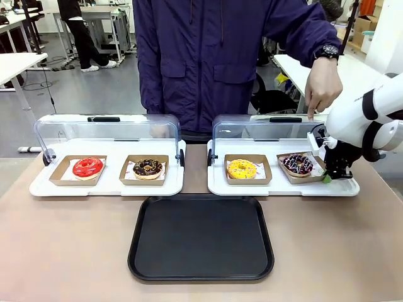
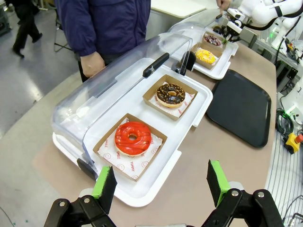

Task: Move the fourth donut from the left to the tray.
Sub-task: Pick up the Paper togo box containing the Donut indicated by the person and place it on the Handle tray.

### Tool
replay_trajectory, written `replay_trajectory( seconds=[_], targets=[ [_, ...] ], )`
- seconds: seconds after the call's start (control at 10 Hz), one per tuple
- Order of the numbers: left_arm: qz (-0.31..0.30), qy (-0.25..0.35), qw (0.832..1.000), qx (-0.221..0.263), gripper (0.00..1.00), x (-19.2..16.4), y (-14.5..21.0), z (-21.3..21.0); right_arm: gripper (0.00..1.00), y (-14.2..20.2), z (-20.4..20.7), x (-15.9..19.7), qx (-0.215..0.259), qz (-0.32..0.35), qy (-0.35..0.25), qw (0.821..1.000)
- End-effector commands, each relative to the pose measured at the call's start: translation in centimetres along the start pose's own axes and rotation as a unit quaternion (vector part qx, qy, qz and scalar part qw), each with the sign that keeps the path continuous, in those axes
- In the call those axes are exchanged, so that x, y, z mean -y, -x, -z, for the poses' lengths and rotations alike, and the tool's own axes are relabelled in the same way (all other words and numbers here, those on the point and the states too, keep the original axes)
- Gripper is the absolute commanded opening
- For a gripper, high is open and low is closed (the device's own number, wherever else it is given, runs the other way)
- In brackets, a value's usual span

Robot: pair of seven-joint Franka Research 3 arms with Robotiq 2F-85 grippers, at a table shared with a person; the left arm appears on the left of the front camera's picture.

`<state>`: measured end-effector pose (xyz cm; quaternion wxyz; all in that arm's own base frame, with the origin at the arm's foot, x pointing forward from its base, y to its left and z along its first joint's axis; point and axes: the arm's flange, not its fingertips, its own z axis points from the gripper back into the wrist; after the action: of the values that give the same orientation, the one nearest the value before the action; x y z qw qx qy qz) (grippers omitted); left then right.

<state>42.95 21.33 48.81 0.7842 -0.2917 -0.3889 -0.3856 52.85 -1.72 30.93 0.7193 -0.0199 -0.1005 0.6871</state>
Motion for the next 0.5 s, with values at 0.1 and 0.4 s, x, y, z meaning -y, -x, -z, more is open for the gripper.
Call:
replay_trajectory(
  seconds=[0.1, 0.4],
  targets=[
    [0.003, 0.001, 1.0, 0.004, 1.0, 0.13, -0.2, -0.11, 0.0, -0.36, -0.2, 0.6, -0.013, 0.001, -0.014, 1.0],
    [0.003, 0.001, 1.0, 0.004, 1.0, 0.13, -0.2, -0.11, 0.0, -0.17, -0.49, 0.86, 0.001, -0.003, -0.015, 1.0]
  ],
)
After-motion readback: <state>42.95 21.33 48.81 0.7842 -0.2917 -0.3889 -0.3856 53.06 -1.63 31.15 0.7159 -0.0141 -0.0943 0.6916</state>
